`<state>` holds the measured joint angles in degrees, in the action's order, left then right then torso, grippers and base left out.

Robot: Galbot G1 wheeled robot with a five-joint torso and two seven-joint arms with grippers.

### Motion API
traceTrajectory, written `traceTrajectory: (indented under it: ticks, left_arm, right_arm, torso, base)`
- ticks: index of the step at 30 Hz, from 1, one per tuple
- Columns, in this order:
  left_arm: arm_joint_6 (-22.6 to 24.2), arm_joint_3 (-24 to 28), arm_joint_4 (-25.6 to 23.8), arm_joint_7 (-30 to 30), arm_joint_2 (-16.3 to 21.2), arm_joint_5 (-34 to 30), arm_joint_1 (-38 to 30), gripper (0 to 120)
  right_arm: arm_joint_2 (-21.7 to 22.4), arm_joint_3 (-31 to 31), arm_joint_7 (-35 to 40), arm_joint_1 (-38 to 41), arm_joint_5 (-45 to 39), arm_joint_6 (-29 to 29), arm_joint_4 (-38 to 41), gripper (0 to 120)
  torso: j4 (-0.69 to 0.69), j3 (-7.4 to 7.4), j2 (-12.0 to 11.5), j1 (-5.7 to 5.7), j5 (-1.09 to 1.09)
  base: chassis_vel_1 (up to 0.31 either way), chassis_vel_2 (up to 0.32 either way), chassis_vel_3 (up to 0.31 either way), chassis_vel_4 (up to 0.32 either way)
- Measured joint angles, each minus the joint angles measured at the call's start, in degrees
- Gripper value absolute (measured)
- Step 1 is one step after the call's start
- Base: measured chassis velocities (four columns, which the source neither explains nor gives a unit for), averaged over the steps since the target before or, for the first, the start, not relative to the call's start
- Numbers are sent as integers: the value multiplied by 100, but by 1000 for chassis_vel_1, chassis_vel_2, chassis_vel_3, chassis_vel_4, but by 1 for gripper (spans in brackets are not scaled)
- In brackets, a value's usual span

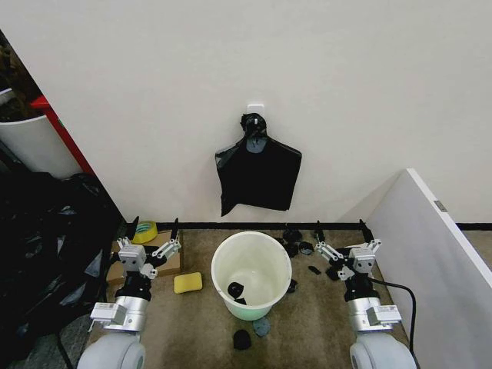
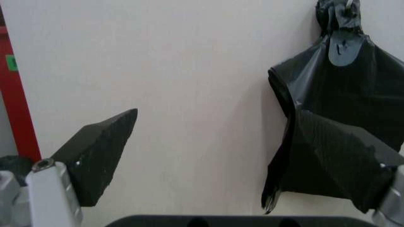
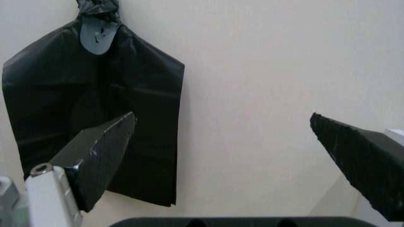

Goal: Place the garbage bag over the trash bin.

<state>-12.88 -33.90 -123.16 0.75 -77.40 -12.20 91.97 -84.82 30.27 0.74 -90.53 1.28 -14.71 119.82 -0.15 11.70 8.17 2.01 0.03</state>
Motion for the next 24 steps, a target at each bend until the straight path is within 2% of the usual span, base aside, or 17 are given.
traceTrajectory:
  ticks: [16, 24]
  left_arm:
    - [-389, -73, -20, -20, -133, -290, 152, 100]
    - [-428, -134, -80, -7, -213, -218, 195, 100]
  right_arm:
    - [66, 155, -77, 144, 637, -450, -50, 100]
    - [202, 162, 2, 177, 488, -482, -193, 100]
  torso:
    - [0, 0, 0, 0, 1]
    - [0, 0, 0, 0, 1]
  base:
    - [0, 0, 0, 0]
    - [0, 0, 0, 0]
